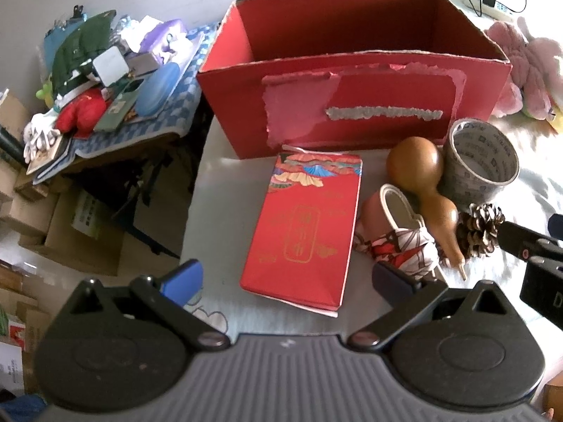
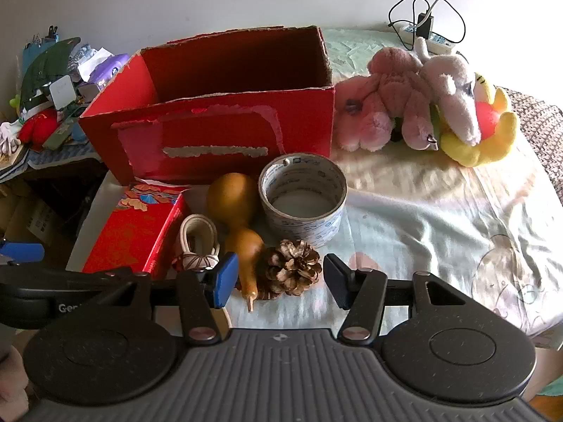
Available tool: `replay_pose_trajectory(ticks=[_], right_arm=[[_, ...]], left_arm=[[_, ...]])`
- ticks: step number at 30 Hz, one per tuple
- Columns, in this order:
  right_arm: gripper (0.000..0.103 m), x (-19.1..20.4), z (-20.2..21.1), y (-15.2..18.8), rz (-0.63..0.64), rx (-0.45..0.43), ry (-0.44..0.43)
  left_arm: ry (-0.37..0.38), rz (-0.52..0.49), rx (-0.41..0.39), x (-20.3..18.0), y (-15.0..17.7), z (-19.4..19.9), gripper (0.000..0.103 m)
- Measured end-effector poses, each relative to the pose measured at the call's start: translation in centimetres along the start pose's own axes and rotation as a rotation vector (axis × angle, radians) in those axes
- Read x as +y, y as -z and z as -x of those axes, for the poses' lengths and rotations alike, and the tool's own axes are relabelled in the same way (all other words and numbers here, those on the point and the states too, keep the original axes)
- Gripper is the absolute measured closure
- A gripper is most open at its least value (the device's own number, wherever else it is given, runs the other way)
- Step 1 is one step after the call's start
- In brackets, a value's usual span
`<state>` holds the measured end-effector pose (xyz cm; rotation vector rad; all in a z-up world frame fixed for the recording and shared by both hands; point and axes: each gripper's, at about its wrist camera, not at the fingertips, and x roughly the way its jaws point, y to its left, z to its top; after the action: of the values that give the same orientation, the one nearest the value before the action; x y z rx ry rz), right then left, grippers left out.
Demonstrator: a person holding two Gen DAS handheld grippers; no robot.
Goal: Organize objects
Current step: 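Move the right gripper toward the clear tape roll beside the box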
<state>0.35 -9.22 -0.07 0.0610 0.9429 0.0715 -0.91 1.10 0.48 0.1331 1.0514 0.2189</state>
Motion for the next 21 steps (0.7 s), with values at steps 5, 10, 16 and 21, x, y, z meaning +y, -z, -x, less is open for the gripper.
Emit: replay_pose_trajectory(ticks=[5, 10, 16, 21], right_arm=[[0.045, 0.2, -0.2, 0.0, -0.008, 0.002, -0.015], [0.045, 0.2, -0.3, -0.1, -0.011, -0.003, -0.018], [0.045, -0.3, -0.4, -0.1, -0.029, -0.005, -0.018], [0.045, -1.1, -0.6, -0.4, -0.033, -0.010, -0.027]], left_arm=[[0.010, -0.001, 0.020, 0.2, 0.0, -0.3, 0.001], [0.014, -0.007, 0.027, 0.3, 0.0, -0.4, 0.001], [0.015, -0.016, 0.042, 0.1, -0.3, -0.7, 0.001], [0.021, -0.021, 0.049, -0.5, -0.6, -0.9, 0.001]])
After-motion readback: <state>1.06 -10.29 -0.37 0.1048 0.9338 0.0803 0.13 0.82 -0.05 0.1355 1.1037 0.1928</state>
